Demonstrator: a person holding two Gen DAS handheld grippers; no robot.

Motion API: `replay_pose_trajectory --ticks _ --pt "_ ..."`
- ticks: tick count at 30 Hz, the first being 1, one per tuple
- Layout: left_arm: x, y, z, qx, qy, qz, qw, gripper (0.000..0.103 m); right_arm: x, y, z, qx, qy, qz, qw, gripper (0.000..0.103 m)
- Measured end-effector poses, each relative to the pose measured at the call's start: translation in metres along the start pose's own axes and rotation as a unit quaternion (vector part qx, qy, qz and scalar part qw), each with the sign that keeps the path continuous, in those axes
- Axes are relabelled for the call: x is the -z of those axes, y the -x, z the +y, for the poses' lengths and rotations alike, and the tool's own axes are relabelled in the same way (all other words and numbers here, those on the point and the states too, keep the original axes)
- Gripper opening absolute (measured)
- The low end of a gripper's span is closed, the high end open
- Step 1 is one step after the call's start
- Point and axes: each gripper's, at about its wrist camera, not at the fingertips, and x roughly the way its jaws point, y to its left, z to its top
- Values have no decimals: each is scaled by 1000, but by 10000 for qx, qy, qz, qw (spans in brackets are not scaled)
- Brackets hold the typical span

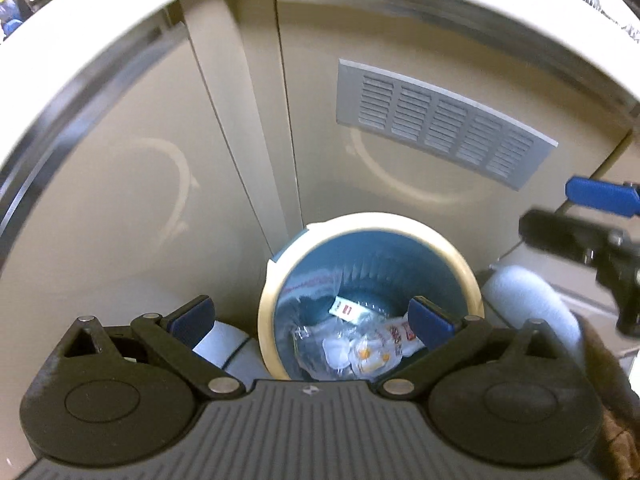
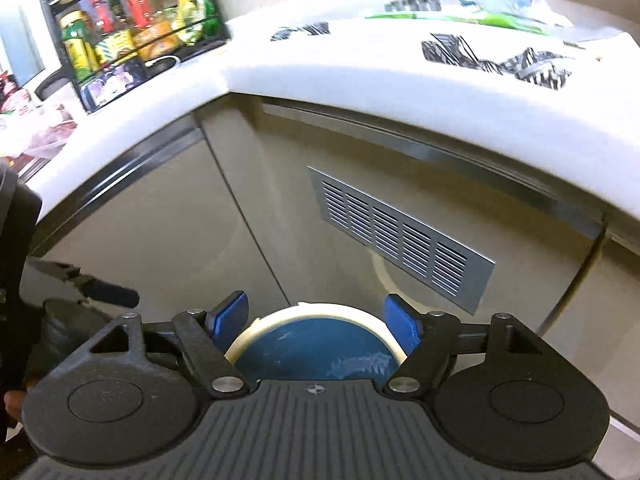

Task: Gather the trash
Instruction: 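Raise both grippers back up toward the trash on the grey mat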

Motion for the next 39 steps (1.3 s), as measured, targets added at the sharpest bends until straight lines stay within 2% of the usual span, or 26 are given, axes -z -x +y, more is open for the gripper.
replay_pose_trajectory --ticks 11,21,27,35,39 --pt "-17 50 12 -39 192 -619 9979 103 -12 28 22 -166 261 -329 9990 86" --pt "-40 87 22 -209 197 -1231 9920 103 -47 52 23 -185 222 -912 9954 89" --pt "-75 104 24 -298 115 -1627 9862 103 -81 62 6 77 147 -1443 9894 89" --pt "-137 114 19 -126 364 -2041 9782 103 -130 45 -32 692 -131 -1827 9806 92" --pt "-164 113 19 -183 408 -2192 9746 103 -160 26 -69 619 -818 -1792 9784 92"
